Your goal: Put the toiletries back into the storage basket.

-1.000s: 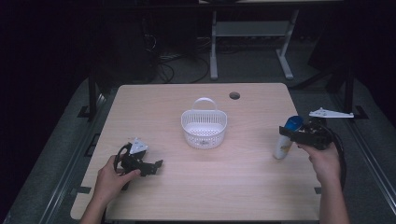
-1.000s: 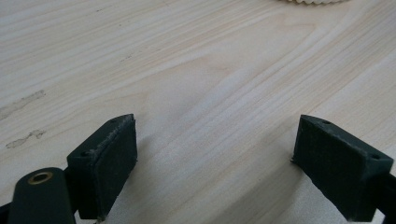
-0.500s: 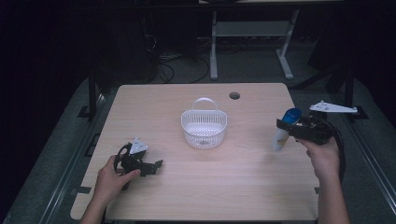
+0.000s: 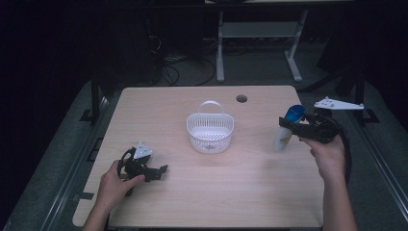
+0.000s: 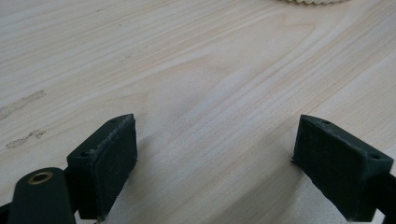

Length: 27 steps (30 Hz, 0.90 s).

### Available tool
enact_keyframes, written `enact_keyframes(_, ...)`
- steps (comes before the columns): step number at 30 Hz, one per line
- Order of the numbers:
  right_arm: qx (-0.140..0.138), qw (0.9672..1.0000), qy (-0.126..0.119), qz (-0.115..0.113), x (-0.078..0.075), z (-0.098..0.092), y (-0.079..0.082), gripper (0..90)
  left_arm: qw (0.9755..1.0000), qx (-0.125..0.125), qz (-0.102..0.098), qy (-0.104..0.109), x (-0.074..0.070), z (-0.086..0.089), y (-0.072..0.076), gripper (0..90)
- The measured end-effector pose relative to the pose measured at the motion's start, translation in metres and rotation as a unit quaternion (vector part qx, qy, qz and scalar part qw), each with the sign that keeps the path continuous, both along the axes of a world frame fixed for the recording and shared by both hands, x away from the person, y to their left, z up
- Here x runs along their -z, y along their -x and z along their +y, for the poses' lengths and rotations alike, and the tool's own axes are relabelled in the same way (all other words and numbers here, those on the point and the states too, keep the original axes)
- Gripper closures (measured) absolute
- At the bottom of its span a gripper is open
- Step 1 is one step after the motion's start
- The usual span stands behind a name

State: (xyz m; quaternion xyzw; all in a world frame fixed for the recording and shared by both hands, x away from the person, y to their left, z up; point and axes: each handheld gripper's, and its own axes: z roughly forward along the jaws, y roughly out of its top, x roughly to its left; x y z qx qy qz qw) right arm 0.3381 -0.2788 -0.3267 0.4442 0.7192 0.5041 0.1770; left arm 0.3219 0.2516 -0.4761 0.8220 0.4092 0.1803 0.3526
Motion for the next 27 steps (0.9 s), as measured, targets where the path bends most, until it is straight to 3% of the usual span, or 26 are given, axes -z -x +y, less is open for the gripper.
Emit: enact_keyframes(27, -0.054, 0.9984, -0.006, -0.017, -0.026, 0.056, -0.024, 36.1, 1.0, 0.0, 0.0, -0.001, 0.0, 0.0, 0.0, 13.0)
